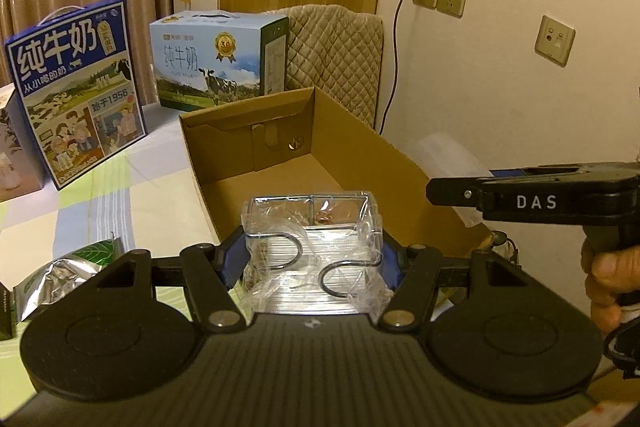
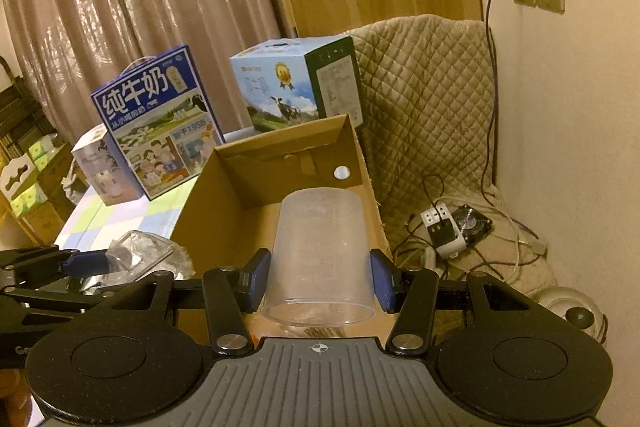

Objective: Organize objects
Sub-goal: 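Carry the ring box and the cup over the cardboard box with both tools, then open the left tool to drop the ring box while the right tool releases the cup into the box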

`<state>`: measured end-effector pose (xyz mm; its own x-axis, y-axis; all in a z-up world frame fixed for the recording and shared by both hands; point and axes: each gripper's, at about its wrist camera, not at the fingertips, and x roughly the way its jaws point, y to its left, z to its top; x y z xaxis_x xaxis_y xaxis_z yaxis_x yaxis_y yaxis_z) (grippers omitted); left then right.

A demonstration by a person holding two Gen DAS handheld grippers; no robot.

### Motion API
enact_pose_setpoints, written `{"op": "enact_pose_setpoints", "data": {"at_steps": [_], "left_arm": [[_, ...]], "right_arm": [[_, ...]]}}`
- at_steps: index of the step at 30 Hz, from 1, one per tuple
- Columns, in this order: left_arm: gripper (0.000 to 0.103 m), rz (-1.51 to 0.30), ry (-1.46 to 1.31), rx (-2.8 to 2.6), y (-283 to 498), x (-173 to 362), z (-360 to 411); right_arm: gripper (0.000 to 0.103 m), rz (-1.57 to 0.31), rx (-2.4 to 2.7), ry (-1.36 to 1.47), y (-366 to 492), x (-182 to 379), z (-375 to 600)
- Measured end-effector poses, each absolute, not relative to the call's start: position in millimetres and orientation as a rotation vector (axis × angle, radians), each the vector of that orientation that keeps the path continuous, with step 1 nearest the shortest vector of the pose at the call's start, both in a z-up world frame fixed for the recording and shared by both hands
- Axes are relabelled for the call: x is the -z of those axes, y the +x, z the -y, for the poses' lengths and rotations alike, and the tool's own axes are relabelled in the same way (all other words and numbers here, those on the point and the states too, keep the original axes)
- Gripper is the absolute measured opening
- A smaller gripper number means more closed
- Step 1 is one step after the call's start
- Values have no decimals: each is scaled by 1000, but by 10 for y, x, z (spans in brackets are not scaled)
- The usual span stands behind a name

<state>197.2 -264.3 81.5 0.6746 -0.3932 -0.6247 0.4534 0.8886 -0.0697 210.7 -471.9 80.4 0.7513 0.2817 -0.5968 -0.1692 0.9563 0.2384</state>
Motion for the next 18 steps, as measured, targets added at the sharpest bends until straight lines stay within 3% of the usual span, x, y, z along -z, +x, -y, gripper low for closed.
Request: {"op": "enact_pose_setpoints", "data": {"at_steps": [8, 10, 12, 18], "left_arm": [[61, -691, 76, 476, 2140, -764, 2720], [64, -695, 68, 473, 2172, -735, 2741], [75, -696, 54, 462, 2202, -700, 2746], [75, -676, 42, 459, 2176, -768, 2659]], "right_arm": [[50, -683, -235, 177, 2170, -792, 4799], [50, -683, -233, 180, 2170, -788, 4812], [50, -685, -234, 184, 2165, -783, 4816], [50, -691, -244, 187, 2146, -784, 4782]]}}
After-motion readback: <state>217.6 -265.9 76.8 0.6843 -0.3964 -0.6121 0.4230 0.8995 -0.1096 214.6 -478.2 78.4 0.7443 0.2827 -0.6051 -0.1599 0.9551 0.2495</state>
